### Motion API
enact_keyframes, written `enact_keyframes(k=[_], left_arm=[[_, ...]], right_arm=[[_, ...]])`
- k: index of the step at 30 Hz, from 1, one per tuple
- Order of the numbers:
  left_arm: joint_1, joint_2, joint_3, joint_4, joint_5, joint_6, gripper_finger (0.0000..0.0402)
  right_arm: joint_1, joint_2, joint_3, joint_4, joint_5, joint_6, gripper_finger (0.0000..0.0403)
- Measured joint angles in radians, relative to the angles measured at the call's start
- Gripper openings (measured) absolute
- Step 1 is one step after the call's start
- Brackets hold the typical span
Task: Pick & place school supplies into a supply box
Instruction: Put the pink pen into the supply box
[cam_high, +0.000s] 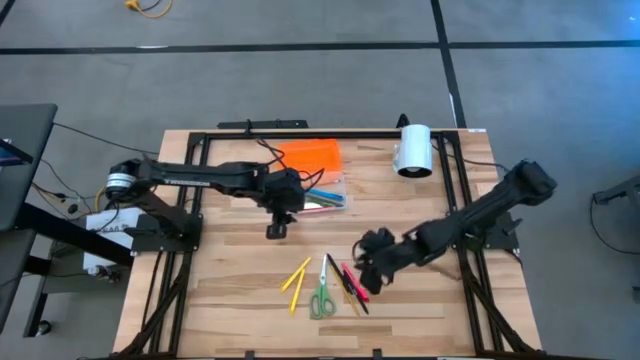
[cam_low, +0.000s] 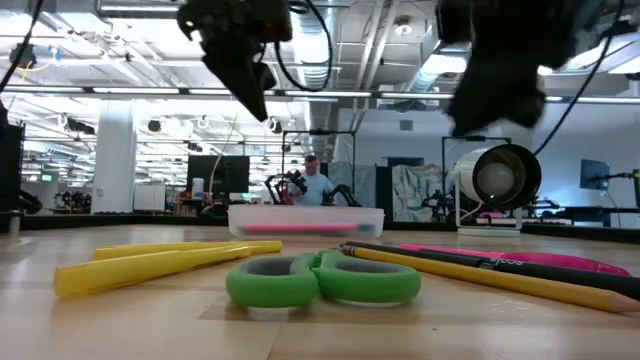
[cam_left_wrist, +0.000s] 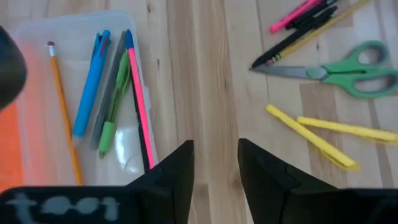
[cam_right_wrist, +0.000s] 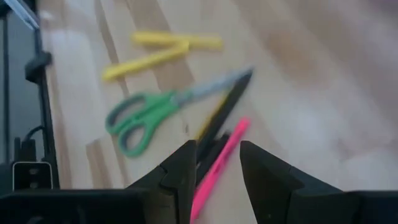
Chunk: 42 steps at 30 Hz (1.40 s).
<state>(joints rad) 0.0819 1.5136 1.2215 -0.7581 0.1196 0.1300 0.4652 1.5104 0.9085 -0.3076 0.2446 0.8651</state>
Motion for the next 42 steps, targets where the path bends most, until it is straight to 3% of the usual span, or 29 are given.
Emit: enact_keyframes(k=[10, 21, 30, 42], left_arm=[[0.001, -0.22, -0.231, 0.088, 0.0, -0.044, 0.0112], [-0.004, -0.416, -0.463, 0.312, -0.065, -0.227, 0.0112], [-0.045, -0.433, -0.489, 0.368, -0.148, -0.276, 0.0112], [-0.061, -0.433, -0.489, 0.375, -0.187, -0.277, 0.0112]], right_arm=[[0.136, 0.175, 0.001, 0.119, 0.003, 0.327, 0.0118], [0.132, 0.232, 0.006, 0.091, 0.023, 0.419, 0.0118], [0.106, 0.245, 0.006, 0.056, -0.057, 0.389, 0.0118], [0.093, 0.246, 0.006, 0.061, -0.034, 0.381, 0.0118]])
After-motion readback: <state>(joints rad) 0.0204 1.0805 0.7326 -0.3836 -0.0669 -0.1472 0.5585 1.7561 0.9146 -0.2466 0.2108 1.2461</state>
